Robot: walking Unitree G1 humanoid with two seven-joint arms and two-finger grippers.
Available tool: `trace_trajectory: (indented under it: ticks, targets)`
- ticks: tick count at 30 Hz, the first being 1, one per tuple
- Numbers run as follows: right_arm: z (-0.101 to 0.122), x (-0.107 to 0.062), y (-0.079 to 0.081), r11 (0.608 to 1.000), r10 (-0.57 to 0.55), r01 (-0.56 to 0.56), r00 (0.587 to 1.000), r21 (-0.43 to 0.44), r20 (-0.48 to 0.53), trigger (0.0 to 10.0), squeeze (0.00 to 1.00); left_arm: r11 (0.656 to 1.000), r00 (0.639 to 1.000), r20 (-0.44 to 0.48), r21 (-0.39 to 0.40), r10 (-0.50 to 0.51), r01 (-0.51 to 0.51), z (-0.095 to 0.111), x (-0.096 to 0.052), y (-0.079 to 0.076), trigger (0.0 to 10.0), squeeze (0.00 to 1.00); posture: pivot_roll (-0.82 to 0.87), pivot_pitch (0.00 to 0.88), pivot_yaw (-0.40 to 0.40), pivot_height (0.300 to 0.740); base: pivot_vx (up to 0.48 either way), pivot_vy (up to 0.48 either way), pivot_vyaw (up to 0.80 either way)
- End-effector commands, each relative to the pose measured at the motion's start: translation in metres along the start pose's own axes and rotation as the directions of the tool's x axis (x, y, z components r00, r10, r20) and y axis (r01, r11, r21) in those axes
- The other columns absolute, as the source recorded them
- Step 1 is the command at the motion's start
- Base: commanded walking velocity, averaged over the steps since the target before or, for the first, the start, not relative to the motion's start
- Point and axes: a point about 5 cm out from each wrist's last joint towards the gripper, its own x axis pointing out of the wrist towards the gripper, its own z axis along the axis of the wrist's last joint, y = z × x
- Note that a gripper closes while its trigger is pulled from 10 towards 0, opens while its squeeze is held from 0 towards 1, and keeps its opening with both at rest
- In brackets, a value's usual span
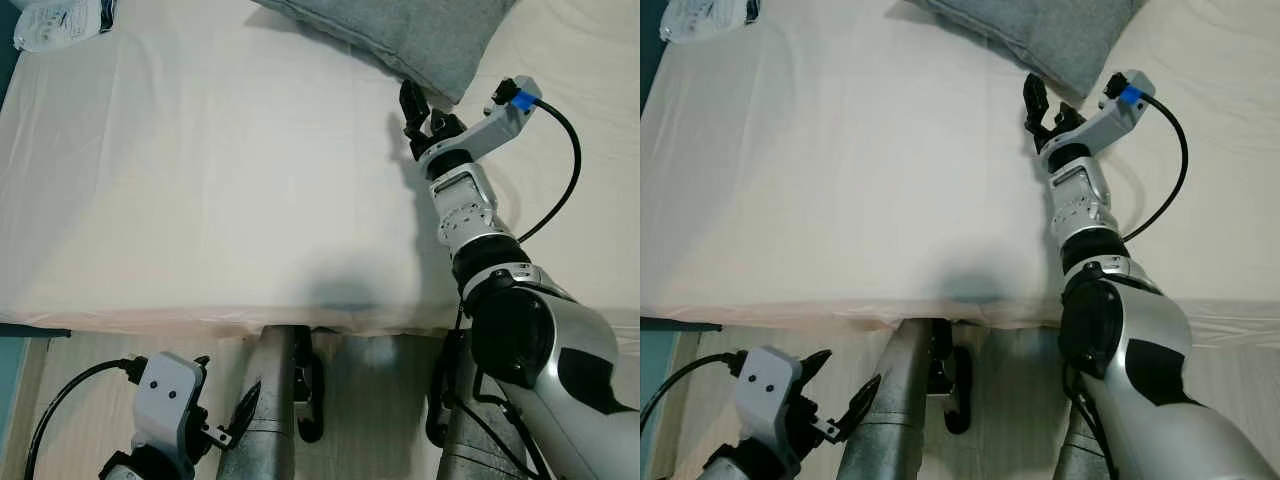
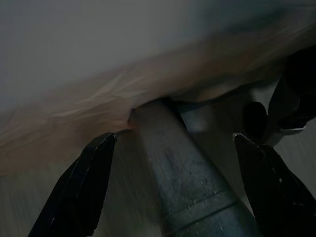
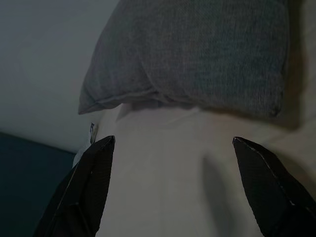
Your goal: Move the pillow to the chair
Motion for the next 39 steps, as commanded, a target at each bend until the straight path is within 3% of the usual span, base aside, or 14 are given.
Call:
trace_trajectory:
  ticks: [1, 9, 11, 18, 26, 30, 33, 39]
  targets:
    - [-0.01, 0.0, 0.004, 1.0, 0.005, -0.006, 0.999, -0.014, -0.043, 10.0, 0.0, 1.0, 0.997, -0.071, -0.012, -0.007, 0.007, -0.008, -0.009, 0.0, 10.0, 0.0, 0.26, 0.745, 0.387, 0.601, 0.0, 0.0, 0.0]
    - [0.021, 0.001, -0.011, 0.997, -0.055, 0.057, 0.997, -0.041, 0.049, 10.0, 0.0, 0.999, 0.997, -0.066, -0.025, -0.033, 0.031, 0.001, -0.014, -0.005, 10.0, 0.0, 0.27, 0.777, 0.4, 0.601, 0.0, 0.0, 0.0]
    - [0.03, 0.0, -0.017, 0.996, -0.071, 0.074, 0.995, -0.052, 0.071, 10.0, 0.0, 0.996, 0.999, 0.005, -0.075, -0.054, 0.054, 0.015, -0.002, -0.007, 10.0, 0.0, 0.27, 0.79, 0.4, 0.601, 0.0, 0.0, 0.0]
    - [0.038, -0.002, -0.022, 0.994, -0.073, 0.079, 0.994, -0.072, 0.082, 10.0, 0.0, 0.987, 0.983, 0.142, -0.09, -0.117, 0.131, 0.043, 0.031, -0.024, 10.0, 0.0, 0.28, 0.797, 0.4, 0.601, 0.0, 0.0, 0.0]
    - [0.031, -0.001, -0.018, 0.995, -0.048, 0.052, 0.998, -0.081, 0.042, 10.0, 0.0, 0.981, 0.974, 0.154, -0.071, -0.167, 0.179, 0.047, 0.046, -0.033, 10.0, 0.0, 0.27, 0.797, 0.398, 0.601, 0.0, 0.0, 0.0]
    - [0.022, -0.002, -0.018, 0.997, -0.054, 0.055, 0.998, -0.06, 0.02, 10.0, 0.0, 0.985, 0.976, 0.146, -0.047, -0.159, 0.168, 0.045, 0.057, -0.028, 10.0, 0.0, 0.27, 0.804, 0.396, 0.601, 0.0, 0.0, 0.0]
    - [0.01, -0.005, -0.018, 0.998, -0.055, 0.055, 0.998, -0.044, -0.009, 10.0, 0.0, 0.987, 0.974, 0.172, -0.027, -0.149, 0.156, 0.051, 0.076, -0.022, 10.0, 0.0, 0.28, 0.816, 0.4, 0.601, 0.0, 0.0, 0.0]
    - [0.014, -0.008, -0.027, 0.996, -0.09, 0.09, 0.996, -0.016, 0.014, 10.0, 0.0, 0.988, 0.969, 0.2, -0.02, -0.148, 0.154, 0.063, 0.077, -0.022, 10.0, 0.0, 0.3, 0.811, 0.4, 0.601, 0.0, 0.0, 0.0]
